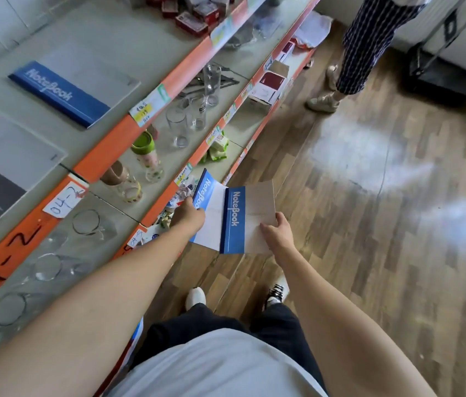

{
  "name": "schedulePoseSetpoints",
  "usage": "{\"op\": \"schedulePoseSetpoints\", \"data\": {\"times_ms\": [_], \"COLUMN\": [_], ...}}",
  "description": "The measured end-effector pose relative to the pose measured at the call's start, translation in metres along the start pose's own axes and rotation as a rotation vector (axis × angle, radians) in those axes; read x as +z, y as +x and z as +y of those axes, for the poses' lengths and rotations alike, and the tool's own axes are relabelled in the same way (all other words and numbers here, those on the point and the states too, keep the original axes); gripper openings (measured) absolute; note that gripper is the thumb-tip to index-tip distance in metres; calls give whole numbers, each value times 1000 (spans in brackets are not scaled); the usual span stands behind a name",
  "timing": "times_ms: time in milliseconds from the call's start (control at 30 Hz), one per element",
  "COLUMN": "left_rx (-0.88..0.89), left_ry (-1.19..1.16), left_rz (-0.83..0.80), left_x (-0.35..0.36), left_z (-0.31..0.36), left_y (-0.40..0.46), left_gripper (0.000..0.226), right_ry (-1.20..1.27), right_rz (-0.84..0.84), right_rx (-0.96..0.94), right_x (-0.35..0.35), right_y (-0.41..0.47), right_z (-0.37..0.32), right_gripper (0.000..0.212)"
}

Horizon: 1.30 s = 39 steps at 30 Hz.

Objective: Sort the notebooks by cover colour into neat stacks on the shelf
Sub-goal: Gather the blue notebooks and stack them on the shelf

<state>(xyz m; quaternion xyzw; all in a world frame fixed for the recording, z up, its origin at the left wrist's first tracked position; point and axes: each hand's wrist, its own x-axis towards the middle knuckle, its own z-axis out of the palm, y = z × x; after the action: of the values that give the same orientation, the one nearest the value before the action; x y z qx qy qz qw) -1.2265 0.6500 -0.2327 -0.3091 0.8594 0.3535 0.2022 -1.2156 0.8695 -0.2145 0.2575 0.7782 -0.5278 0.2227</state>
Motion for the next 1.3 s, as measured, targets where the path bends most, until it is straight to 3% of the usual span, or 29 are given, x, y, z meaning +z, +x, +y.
{"op": "schedulePoseSetpoints", "data": {"times_ms": [133,600,733,933,1167,1300], "left_rx": [-101,-509,-589,-757,-787,-743], "left_ry": [-25,-340,-416,-516,-555,-607], "left_rz": [61,404,519,652,760,798], "left_x": [2,38,32,30,26,25], "left_z": [21,90,91,73,62,53], "left_y": [15,-2,-26,-77,-115,-130], "left_gripper": [50,39,33,31,37,32], "right_ry": [-59,-405,-450,-602,-704,-650], "right_rz": [-99,-546,-671,-879,-946,-925], "right_rx": [-3,-244,-288,-405,-506,-519], "right_x": [-8,-41,-26,8,23,21], "right_y": [47,174,172,139,102,88], "right_z": [-21,-117,-132,-147,-149,-146], "right_gripper": [30,28,19,23,30,22]}}
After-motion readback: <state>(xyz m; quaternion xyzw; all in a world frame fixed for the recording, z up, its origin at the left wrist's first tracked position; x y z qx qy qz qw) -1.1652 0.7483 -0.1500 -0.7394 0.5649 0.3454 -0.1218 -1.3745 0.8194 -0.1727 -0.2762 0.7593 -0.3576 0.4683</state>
